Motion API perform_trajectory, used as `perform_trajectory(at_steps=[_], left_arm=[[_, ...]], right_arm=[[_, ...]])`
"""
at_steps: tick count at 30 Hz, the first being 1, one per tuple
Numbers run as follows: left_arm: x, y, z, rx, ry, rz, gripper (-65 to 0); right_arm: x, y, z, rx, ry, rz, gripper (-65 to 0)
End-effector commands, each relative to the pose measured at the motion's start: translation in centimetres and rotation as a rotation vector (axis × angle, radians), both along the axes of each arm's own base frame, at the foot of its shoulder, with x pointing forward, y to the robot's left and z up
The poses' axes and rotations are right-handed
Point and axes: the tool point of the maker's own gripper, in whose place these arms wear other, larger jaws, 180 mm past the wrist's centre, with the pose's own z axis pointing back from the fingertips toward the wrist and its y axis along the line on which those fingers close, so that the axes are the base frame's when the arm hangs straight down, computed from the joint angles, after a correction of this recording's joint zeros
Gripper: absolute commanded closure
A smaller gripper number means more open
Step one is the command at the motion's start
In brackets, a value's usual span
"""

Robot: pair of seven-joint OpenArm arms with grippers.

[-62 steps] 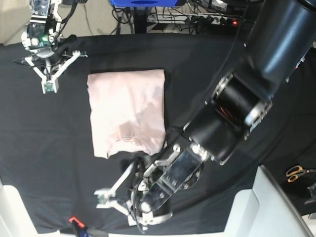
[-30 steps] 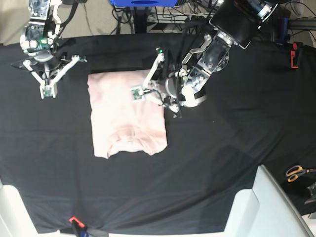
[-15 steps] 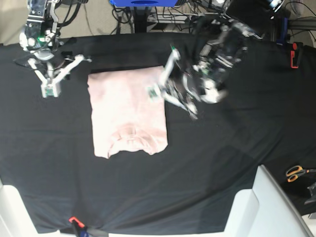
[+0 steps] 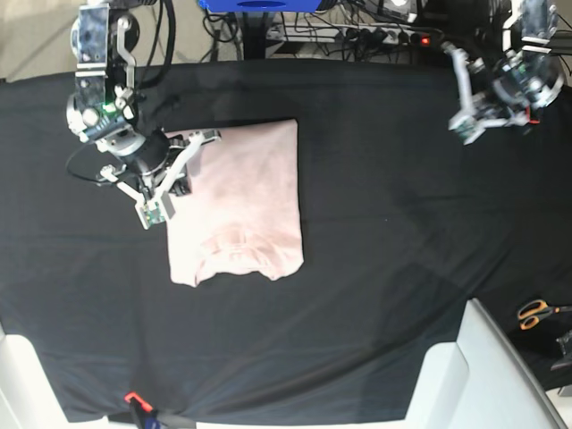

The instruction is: Fold the T-shirt properly

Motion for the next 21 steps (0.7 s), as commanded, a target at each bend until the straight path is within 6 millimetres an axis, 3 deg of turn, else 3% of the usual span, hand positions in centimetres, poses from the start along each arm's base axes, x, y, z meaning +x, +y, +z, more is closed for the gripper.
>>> perform_trajectory(at_steps=[1, 8, 16, 19, 21], left_arm=[[0.4, 0.6, 0.5, -0.003, -0.030, 0.009, 0.0], [0.3, 1.1, 0.7, -0.006, -0.039, 0.034, 0.0], [0.2, 0.4, 0.2, -0.019, -0.032, 0.036, 0.0], [0.2, 0.3, 0.2, -0.020, -0.033, 0.036, 0.0], [0.2, 0.3, 0.2, -0.020, -0.033, 0.036, 0.0]], right_arm=[[0.5, 0.2, 0.3, 0.017, -0.018, 0.001, 0.0], [-1.2, 0.2, -3.2, 0.029, 0.083, -0.008, 0.0], [-3.3, -3.4, -6.5, 0.030, 0.159, -0.125, 0.0], [-3.6, -3.5, -6.5, 0.029, 0.161, -0.128, 0.0], [-3.2, -3.6, -5.4, 0.023, 0.128, -0.131, 0.0]])
